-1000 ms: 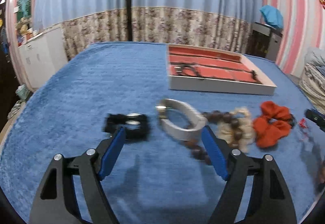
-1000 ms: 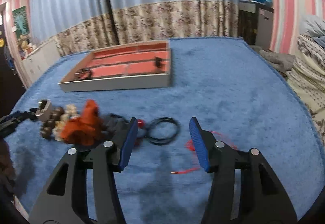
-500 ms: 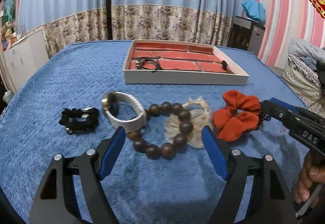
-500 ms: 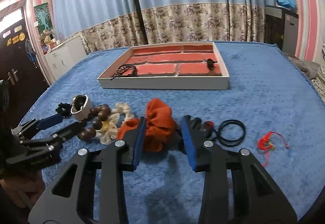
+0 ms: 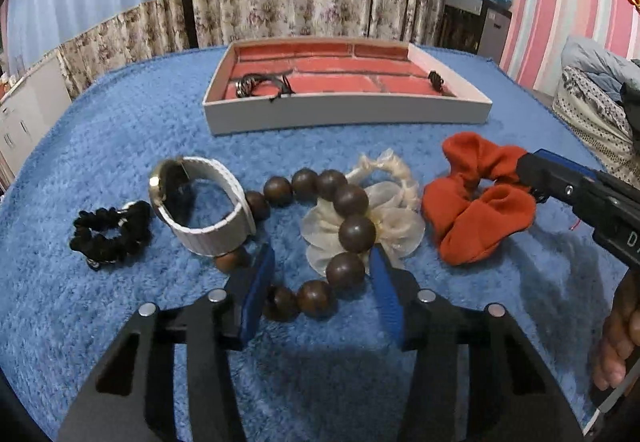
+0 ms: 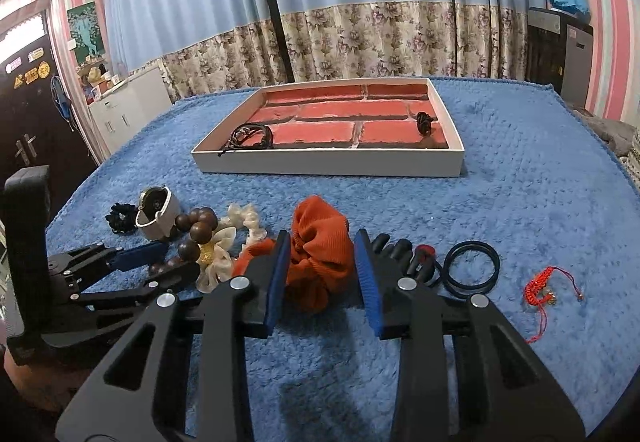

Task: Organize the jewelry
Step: 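Grasp the dark wooden bead bracelet with the left tool while the right tool grasps the orange scrunchie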

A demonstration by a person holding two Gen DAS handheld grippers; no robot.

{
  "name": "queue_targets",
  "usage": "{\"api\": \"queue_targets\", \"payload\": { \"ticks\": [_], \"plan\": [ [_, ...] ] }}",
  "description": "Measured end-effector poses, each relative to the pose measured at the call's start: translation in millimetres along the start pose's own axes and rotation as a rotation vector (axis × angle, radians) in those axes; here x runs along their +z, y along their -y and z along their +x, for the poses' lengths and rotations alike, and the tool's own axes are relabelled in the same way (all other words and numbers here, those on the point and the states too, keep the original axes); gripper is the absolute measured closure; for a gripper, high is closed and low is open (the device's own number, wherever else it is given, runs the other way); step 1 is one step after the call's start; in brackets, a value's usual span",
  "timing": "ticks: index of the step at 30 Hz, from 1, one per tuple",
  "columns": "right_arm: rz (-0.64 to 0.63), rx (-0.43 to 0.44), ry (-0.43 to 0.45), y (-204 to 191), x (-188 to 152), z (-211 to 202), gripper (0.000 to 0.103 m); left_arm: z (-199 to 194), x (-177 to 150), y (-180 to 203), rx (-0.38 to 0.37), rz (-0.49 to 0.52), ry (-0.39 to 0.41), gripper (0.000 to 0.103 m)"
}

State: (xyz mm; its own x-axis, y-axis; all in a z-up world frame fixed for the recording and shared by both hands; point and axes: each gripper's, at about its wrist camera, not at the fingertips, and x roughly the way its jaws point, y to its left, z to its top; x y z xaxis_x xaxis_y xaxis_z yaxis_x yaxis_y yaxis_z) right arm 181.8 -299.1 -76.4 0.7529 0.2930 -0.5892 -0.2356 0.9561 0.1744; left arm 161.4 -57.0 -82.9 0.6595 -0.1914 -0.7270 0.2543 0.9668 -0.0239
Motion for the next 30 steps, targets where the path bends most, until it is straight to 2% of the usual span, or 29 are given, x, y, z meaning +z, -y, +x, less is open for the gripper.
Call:
{"api": "queue_targets", "payload": {
  "ticks": [7,8,9,10,13,16,23,30],
  "plan": [
    [-0.005,-0.008,-0.016,0,-2,11,0.069,8,2,6,0.017,0.034,-0.021,0.055],
    [-0.003,-0.012,-0.020,1,-2,14,0.069,7,1,5,0.014,0.029,-0.020,0.059],
    [0.000,-0.014,-0.025,2,-3,16,0.070,6,1,2,0.007,0.017,-0.015,0.069],
    [0.002,-0.015,-0.028,2,-3,17,0.074,6,1,0,-0.019,0.009,-0.016,0.075],
    [0.001,-0.021,-0.051,3,-6,24,0.088,2,0,-2,-0.028,-0.007,0.001,0.077],
    [0.007,-0.029,-0.060,4,-8,26,0.096,-2,0,-3,-0.034,-0.008,0.013,0.084],
    [-0.007,-0.032,-0.018,0,-5,11,0.098,-17,1,-6,-0.044,-0.040,0.056,0.084],
    [-0.049,-0.081,0.091,-12,10,-17,0.098,-50,15,-11,-0.045,-0.069,0.136,0.084]
  ]
}}
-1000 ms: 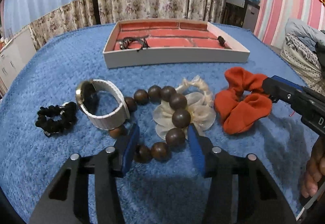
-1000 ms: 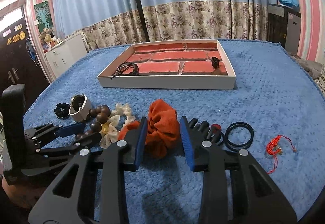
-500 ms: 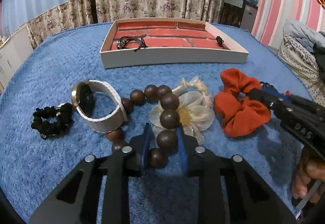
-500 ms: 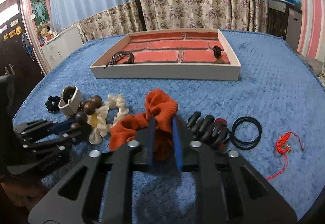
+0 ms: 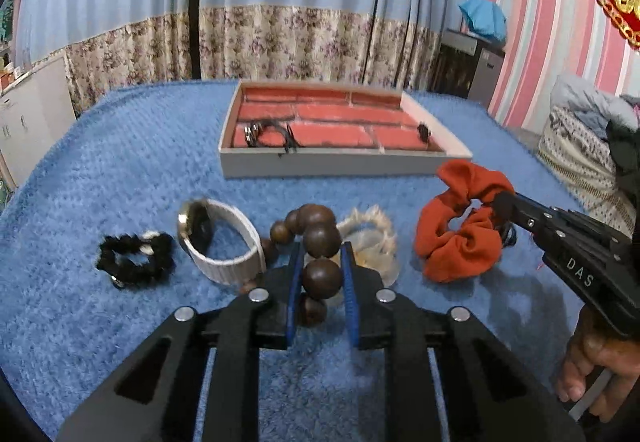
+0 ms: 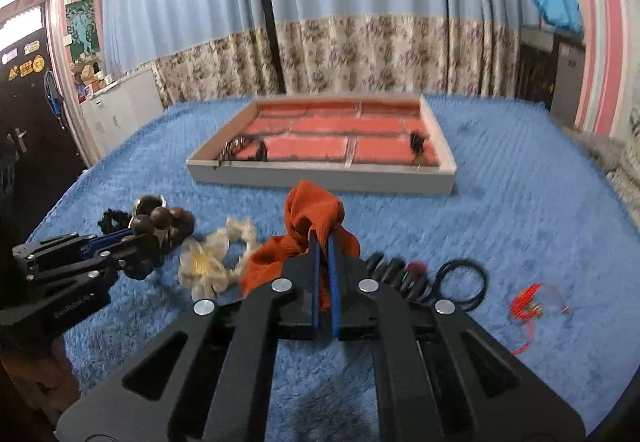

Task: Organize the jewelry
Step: 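Grasp the dark wooden bead bracelet with the left tool while the right tool grasps the orange scrunchie, then carry the bead bracelet with the left tool while the right tool carries the scrunchie into the tray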

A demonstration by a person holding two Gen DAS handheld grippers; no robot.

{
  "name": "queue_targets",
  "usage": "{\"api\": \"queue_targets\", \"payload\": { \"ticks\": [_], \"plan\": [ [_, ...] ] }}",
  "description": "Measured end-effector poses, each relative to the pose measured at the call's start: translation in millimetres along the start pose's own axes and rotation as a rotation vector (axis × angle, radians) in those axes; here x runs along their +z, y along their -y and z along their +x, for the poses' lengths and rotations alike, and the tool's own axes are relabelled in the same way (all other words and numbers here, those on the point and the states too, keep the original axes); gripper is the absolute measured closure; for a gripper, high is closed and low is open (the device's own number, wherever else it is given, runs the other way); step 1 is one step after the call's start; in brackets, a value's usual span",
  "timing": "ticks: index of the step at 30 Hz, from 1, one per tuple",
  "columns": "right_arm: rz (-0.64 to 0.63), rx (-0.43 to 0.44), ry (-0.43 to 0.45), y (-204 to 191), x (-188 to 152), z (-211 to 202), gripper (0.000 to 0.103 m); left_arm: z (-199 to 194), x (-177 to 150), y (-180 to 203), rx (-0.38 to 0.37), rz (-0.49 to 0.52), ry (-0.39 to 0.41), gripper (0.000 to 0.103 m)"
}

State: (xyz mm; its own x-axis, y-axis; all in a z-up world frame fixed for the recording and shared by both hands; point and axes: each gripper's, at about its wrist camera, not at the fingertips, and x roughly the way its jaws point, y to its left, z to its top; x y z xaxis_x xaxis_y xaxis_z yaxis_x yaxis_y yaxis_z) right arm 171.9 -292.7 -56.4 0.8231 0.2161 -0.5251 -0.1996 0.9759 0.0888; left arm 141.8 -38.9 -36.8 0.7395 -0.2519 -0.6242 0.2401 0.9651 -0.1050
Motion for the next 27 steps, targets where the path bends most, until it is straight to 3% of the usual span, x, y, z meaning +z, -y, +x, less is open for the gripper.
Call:
{"api": "queue_targets", "payload": {
  "ticks": [15,27],
  "plan": [
    [-0.016,-0.019,0.108,-2,34,-28,0.098,-34,31,16,-0.091,0.007,0.103,0.084],
    [-0.018,-0.065,0.203,4,73,-26,0.098,-31,81,21,-0.040,0.018,0.207,0.084]
  ]
}}
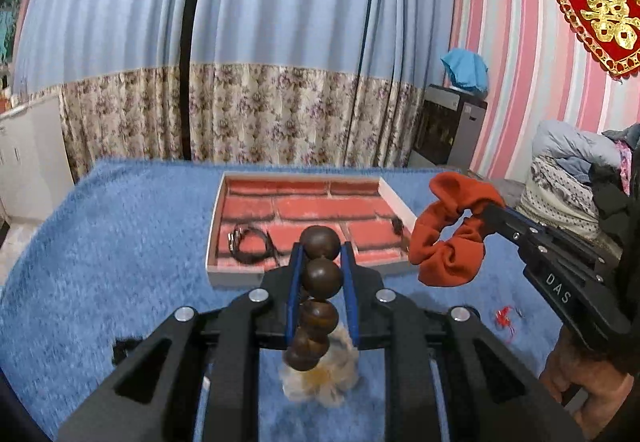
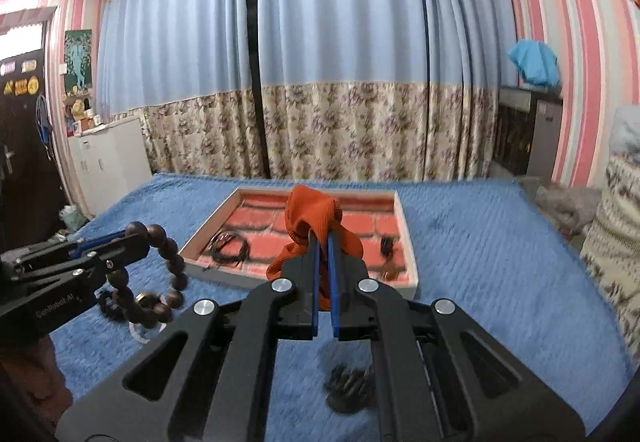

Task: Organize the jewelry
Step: 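Carry the bead bracelet with the left tool while the right tool carries the scrunchie into the tray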

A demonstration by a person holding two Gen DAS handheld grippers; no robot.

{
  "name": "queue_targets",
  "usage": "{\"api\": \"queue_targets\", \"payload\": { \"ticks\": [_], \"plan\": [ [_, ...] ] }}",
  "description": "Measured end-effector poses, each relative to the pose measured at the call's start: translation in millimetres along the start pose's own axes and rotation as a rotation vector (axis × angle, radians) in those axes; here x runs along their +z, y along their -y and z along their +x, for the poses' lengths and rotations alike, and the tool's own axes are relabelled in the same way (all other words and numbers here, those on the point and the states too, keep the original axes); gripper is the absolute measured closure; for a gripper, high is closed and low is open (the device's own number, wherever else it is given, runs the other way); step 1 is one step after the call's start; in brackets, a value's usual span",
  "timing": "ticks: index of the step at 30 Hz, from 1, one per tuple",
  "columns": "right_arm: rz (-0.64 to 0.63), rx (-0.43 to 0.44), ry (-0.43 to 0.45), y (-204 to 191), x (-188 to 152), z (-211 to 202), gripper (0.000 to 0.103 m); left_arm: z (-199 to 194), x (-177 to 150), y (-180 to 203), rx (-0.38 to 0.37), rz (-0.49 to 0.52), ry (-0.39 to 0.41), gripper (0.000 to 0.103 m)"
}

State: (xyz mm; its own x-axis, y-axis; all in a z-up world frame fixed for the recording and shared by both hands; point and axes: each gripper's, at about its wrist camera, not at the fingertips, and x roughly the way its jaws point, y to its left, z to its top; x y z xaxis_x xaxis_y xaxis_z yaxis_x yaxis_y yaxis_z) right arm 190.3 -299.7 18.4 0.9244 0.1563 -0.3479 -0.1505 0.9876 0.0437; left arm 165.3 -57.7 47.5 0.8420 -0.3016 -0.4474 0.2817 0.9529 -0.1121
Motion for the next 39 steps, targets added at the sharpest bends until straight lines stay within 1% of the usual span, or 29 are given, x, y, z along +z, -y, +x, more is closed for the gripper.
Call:
{"api": "queue_targets", "payload": {
  "ticks": [4,6,10,13,16,20,24,27,32,35,39],
  "plan": [
    [-0.010,-0.003,0.029,2,20,16,0.098,8,20,-2,0.011,0.005,0.055,0.084],
    [-0.018,0.003,0.048,3,29,26,0.098,19,28,-3,0.006,0.020,0.081,0.084],
    [-0.004,0.008,0.052,10,42,51,0.098,49,40,-11,0.018,-0.016,0.072,0.084],
    [0.001,0.007,0.040,15,48,72,0.098,69,47,-13,0.049,-0.018,0.083,0.084],
    [0.024,0.013,0.011,20,48,94,0.098,99,49,-13,0.054,-0.029,0.055,0.084],
    [0.057,0.009,-0.040,21,40,126,0.098,124,45,-14,0.054,-0.044,0.035,0.084],
    [0.069,0.002,-0.091,20,30,154,0.098,149,38,-13,0.052,-0.048,-0.006,0.084],
    [0.075,-0.006,-0.118,17,25,171,0.098,166,30,-16,0.056,-0.071,-0.035,0.084],
    [0.081,-0.016,-0.168,15,20,188,0.098,186,21,-15,0.077,-0.052,-0.078,0.084],
    [0.079,-0.027,-0.204,11,18,195,0.098,196,18,-15,0.076,-0.055,-0.101,0.084],
    [0.069,-0.031,-0.275,8,16,210,0.098,201,15,-14,0.083,-0.050,-0.114,0.084]
  ]
}}
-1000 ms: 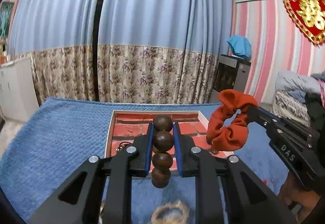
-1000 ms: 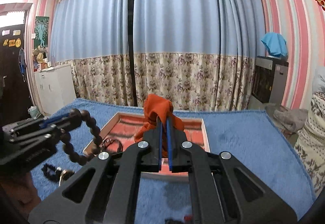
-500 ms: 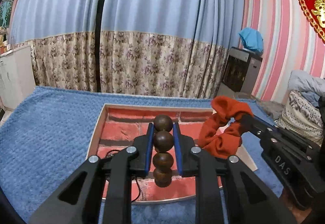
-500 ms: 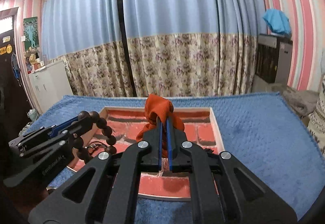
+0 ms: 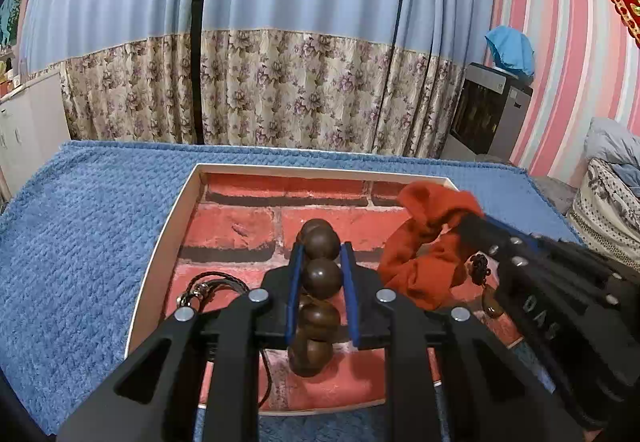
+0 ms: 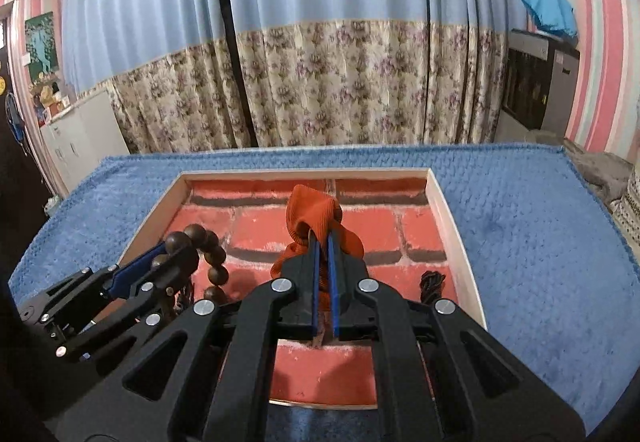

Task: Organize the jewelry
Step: 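Carry the bead bracelet with the left tool while the right tool carries the scrunchie into the tray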

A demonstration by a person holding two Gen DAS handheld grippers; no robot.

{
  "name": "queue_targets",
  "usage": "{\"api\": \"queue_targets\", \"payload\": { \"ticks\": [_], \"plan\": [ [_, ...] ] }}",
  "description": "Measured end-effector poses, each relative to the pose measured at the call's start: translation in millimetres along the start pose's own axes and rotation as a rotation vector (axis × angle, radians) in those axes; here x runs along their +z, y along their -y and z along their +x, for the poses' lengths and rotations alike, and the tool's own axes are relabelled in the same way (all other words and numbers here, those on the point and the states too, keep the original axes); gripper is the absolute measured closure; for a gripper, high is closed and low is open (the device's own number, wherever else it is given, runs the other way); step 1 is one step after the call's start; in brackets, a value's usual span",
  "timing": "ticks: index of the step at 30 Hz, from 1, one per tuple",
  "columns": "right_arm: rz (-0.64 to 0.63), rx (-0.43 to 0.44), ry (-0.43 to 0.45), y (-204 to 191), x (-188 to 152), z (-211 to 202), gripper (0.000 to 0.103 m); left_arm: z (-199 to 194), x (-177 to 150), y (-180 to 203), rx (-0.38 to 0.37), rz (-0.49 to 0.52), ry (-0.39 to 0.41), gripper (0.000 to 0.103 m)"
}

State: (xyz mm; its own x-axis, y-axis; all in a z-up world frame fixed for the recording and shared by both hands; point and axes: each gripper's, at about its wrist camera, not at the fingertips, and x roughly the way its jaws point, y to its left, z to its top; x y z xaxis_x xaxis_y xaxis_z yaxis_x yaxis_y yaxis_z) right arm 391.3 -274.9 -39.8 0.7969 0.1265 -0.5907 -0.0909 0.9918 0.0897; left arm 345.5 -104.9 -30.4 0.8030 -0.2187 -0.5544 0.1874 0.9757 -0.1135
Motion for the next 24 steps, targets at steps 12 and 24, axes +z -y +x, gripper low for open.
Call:
{"api": "queue_targets", "payload": {
  "ticks": [12,24],
  "plan": [
    [0.020,-0.026,-0.113,1,-1,28,0.095,20,1,-9,0.034,-0.009,-0.054,0.084],
    [0.042,-0.030,-0.106,10,-5,23,0.069,20,-3,-18,0.071,-0.028,-0.046,0.054]
  ]
}}
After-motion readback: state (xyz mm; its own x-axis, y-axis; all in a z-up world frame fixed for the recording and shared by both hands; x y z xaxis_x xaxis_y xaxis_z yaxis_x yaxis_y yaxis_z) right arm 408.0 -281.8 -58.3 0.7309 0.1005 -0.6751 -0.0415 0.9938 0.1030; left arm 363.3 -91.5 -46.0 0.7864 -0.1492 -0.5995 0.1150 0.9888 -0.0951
